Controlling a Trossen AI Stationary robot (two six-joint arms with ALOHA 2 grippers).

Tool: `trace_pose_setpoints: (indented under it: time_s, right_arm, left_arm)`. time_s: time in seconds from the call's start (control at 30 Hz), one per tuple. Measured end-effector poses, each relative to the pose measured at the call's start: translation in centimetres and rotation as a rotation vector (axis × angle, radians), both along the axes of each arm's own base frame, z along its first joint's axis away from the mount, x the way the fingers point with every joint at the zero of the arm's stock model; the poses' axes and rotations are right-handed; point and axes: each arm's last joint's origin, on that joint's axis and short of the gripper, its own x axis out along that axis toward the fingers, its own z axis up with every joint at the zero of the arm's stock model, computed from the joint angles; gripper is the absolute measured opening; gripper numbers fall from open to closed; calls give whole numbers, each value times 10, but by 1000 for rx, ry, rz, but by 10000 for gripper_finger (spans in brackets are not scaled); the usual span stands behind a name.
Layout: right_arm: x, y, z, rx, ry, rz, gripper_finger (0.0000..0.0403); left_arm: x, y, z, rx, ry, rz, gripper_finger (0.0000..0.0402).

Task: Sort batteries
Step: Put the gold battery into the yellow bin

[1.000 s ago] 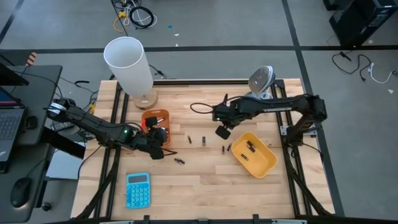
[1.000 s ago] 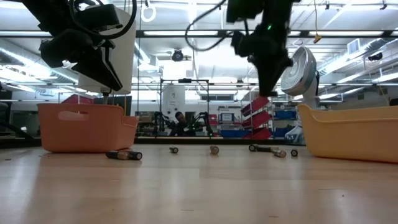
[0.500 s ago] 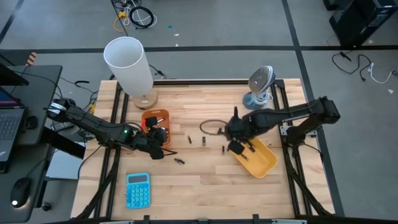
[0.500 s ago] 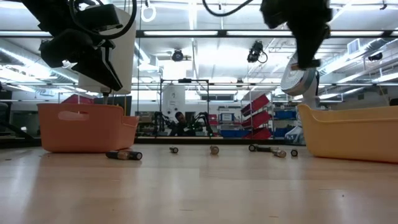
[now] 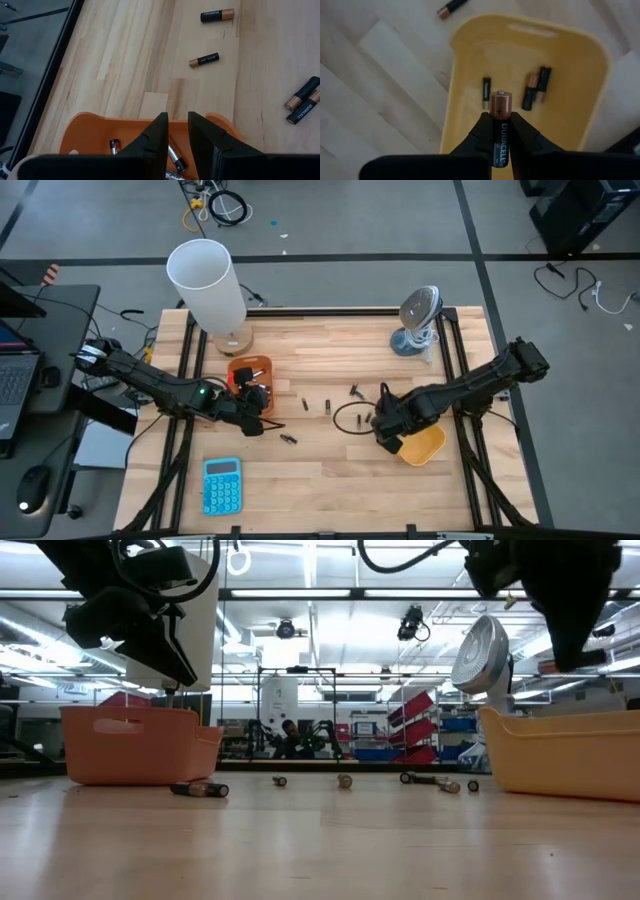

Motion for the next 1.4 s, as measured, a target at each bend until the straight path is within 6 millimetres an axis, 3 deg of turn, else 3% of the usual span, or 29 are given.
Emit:
trace_pose_setpoints:
  time_s: [0.3, 0.8, 1.13, 1.4]
  right_arm:
    - [-1, 5, -30, 21, -45, -8, 25]
    - [-13, -10, -88, 34, -79, -139, 25]
    - [-19, -14, -100, 5, -82, -146, 26]
    - [-18, -15, -100, -13, -91, -142, 52]
  left_arm:
    - [0, 0, 0, -1, -2, 0, 76]
    - [0, 0, 0, -1, -2, 0, 76]
    - [0, 0, 0, -1, -3, 1, 76]
    - [0, 0, 0, -1, -3, 0, 76]
